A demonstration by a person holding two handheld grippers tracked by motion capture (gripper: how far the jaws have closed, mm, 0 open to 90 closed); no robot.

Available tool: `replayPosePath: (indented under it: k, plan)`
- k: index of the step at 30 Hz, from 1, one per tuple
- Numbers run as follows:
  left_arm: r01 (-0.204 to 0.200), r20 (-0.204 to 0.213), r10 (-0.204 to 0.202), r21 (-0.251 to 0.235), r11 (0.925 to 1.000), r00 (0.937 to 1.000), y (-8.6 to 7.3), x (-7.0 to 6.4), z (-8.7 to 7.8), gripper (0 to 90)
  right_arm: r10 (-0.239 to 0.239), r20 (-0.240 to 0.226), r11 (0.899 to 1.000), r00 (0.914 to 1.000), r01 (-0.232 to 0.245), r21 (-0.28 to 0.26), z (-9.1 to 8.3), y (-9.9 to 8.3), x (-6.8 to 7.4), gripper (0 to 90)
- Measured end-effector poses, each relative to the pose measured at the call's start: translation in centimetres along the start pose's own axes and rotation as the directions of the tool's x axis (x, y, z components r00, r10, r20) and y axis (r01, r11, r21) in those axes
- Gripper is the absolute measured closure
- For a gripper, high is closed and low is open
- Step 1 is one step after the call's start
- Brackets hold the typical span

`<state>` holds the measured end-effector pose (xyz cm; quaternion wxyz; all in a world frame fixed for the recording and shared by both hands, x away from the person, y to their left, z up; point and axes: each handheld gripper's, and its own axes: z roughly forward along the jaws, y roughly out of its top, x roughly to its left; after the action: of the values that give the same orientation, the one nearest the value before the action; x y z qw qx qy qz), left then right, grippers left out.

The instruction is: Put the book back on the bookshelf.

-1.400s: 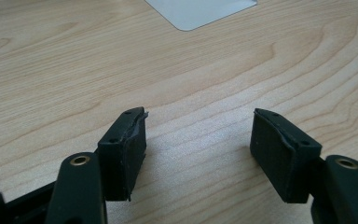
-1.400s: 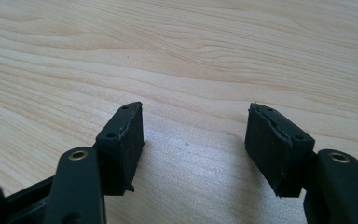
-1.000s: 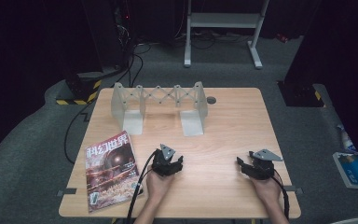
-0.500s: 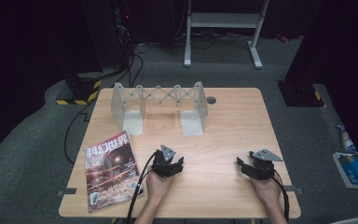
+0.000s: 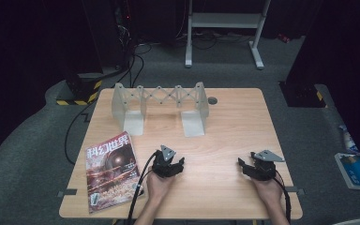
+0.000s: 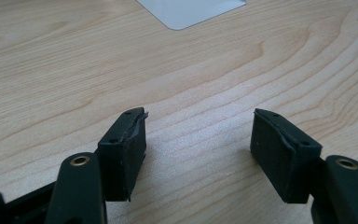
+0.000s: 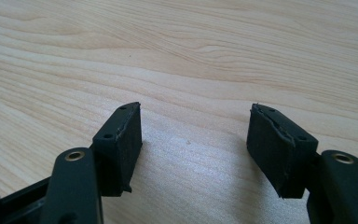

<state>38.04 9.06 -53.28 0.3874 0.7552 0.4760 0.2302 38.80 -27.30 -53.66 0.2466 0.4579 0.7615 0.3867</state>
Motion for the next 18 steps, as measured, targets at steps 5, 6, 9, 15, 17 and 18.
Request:
replayPosePath:
  k: [5, 6, 9, 15, 17, 18]
  plan:
    - [-0.012, -0.012, 0.012, -0.008, 0.9999, 0.9999, 0.1, 0.0, -0.2, 35.4, -0.001, 0.0, 1.0, 1.0, 0.001, 0.0, 0.0, 0.0, 0.0, 35.5]
    - [0.019, -0.006, -0.019, 0.013, 0.9997, 0.9998, 0.1, 0.1, -0.3, 35.2, -0.001, 0.0, 1.0, 1.0, 0.001, 0.0, 0.0, 0.0, 0.0, 35.5]
    - [0.006, 0.001, -0.006, 0.022, 0.9997, 1.0, 0.1, 0.2, -0.3, 35.0, 0.0, 0.0, 1.0, 1.0, 0.0, 0.0, 0.0, 0.0, 0.0, 35.5]
    - [0.009, 0.023, -0.009, 0.026, 0.9996, 0.9997, 0.1, 0.4, -0.7, 34.9, 0.0, 0.0, 1.0, 1.0, 0.0, 0.001, 0.0, 0.0, 0.0, 35.5]
    - [0.015, 0.032, -0.016, 0.019, 0.9997, 0.9994, 0.2, 0.4, -1.0, 34.8, 0.0, 0.0, 1.0, 1.0, 0.0, 0.001, 0.0, 0.0, 0.0, 35.5]
    - [0.021, 0.037, -0.022, 0.016, 0.9997, 0.9991, 0.2, 0.4, -1.1, 34.8, 0.0, 0.0, 1.0, 1.0, 0.0, 0.0, 0.0, 0.0, 0.0, 35.4]
